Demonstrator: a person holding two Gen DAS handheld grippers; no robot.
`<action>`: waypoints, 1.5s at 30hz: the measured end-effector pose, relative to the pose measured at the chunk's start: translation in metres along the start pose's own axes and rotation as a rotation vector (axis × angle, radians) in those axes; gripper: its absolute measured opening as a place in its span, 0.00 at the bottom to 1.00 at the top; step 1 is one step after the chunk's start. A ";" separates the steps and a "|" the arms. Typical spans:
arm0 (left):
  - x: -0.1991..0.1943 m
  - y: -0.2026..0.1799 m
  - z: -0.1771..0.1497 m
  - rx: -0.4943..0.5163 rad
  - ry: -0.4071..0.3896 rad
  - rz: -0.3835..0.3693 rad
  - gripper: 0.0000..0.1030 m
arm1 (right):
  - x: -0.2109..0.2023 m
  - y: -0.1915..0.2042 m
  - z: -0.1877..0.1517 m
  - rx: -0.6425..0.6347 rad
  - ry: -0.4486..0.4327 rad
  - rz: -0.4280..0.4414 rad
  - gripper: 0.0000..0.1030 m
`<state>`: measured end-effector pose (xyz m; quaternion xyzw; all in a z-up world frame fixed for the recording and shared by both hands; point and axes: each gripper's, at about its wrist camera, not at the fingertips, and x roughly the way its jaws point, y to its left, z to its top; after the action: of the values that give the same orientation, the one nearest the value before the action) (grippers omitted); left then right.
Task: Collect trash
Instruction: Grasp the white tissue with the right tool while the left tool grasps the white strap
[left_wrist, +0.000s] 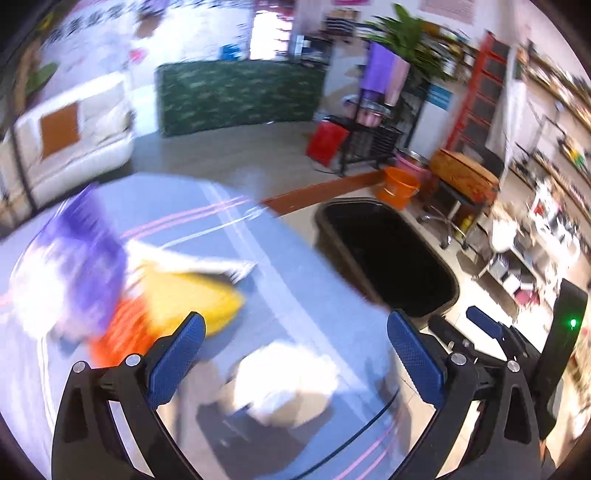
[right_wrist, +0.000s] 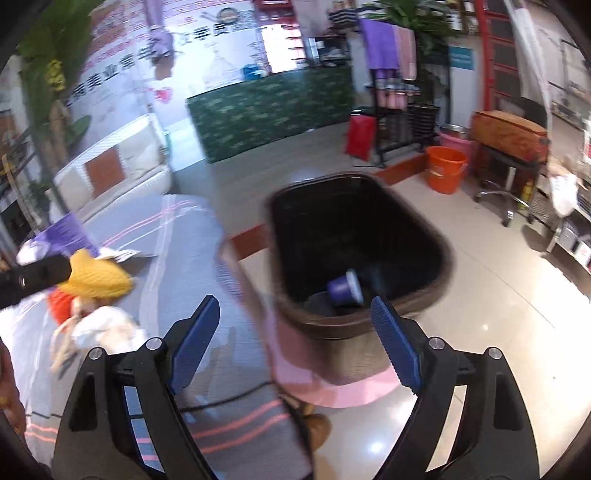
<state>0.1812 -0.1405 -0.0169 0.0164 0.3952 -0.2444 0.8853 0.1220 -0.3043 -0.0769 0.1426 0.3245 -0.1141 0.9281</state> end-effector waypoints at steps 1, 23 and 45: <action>-0.006 0.011 -0.006 -0.020 -0.006 0.022 0.95 | 0.000 0.011 0.000 -0.018 0.004 0.025 0.81; -0.046 0.120 -0.075 -0.174 -0.022 0.205 0.95 | 0.010 0.147 -0.029 -0.362 0.153 0.270 0.81; 0.012 0.090 -0.069 -0.079 0.134 0.119 0.56 | 0.004 0.136 -0.028 -0.346 0.153 0.263 0.17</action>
<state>0.1811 -0.0508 -0.0878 0.0212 0.4613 -0.1737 0.8698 0.1508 -0.1679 -0.0749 0.0306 0.3874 0.0765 0.9182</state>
